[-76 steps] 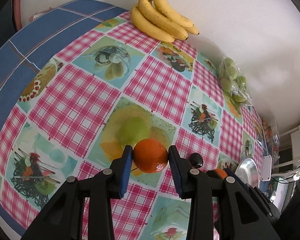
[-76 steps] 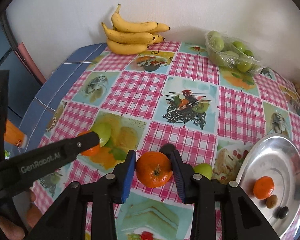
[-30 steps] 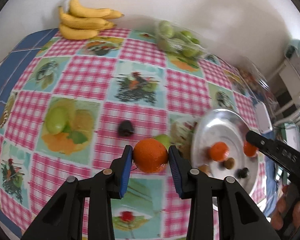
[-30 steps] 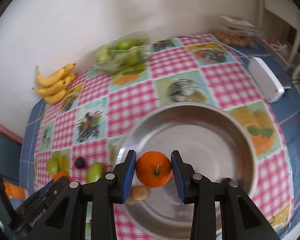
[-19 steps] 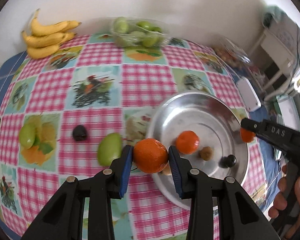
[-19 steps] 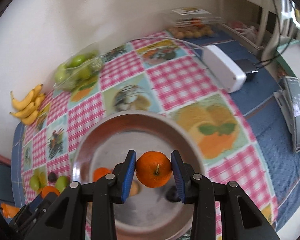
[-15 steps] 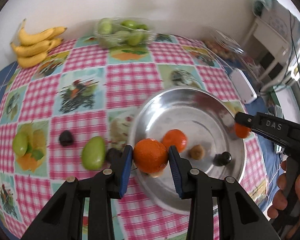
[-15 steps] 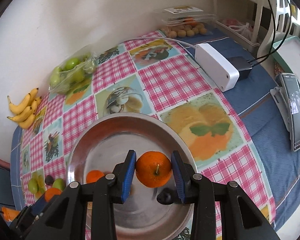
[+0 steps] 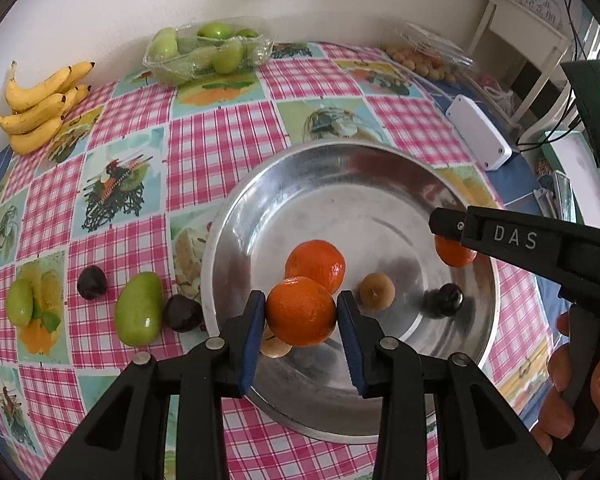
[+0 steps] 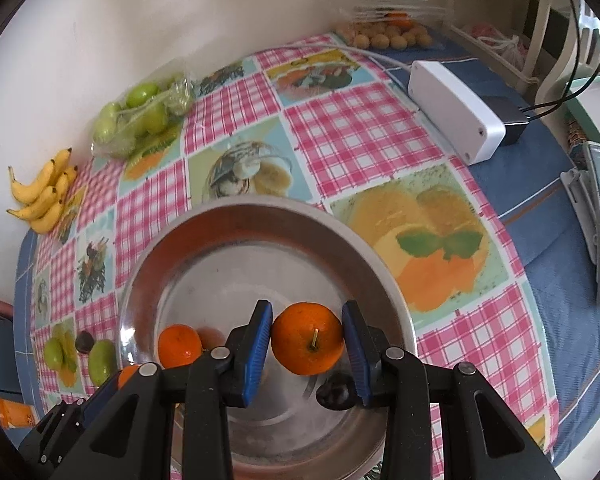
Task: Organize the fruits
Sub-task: 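Open the left gripper over the plate while the right gripper releases its orange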
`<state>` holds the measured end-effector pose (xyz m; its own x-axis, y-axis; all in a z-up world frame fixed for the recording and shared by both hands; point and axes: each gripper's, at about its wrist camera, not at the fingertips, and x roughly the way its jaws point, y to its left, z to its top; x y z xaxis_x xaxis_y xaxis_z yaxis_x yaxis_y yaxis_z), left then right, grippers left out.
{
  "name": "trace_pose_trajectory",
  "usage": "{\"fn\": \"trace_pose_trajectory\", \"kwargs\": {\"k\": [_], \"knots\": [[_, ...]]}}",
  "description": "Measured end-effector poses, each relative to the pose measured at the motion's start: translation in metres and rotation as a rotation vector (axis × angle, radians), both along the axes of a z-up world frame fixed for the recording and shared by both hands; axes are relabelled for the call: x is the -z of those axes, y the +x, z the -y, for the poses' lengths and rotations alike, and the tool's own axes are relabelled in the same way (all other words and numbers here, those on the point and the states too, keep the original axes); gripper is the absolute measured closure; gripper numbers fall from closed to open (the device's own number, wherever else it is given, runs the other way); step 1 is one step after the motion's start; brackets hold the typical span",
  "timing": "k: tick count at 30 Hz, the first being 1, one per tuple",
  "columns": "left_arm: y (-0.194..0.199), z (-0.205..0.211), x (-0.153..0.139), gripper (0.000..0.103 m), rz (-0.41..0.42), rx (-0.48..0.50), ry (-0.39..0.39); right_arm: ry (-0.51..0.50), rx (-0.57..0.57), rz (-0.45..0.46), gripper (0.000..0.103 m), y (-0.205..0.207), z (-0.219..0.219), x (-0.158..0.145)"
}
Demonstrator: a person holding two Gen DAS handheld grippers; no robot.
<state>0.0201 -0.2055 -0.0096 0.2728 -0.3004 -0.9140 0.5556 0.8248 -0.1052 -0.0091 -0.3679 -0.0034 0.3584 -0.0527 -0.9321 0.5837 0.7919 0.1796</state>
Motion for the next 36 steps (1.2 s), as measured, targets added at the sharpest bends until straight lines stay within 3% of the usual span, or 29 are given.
{"fn": "trace_pose_trajectory", "kwargs": {"k": [24, 27, 36], "knots": [[-0.007, 0.010, 0.008, 0.064, -0.014, 0.035, 0.030, -0.014, -0.033, -0.058, 0.064, 0.008, -0.005, 0.015], [-0.008, 0.009, 0.005, 0.058, -0.008, 0.040, 0.023, -0.024, -0.035, -0.047, 0.063, 0.008, -0.004, 0.010], [-0.002, -0.004, -0.010, 0.058, -0.003, -0.006, -0.018, -0.052, -0.035, -0.013, 0.061, 0.003, -0.003, -0.007]]}}
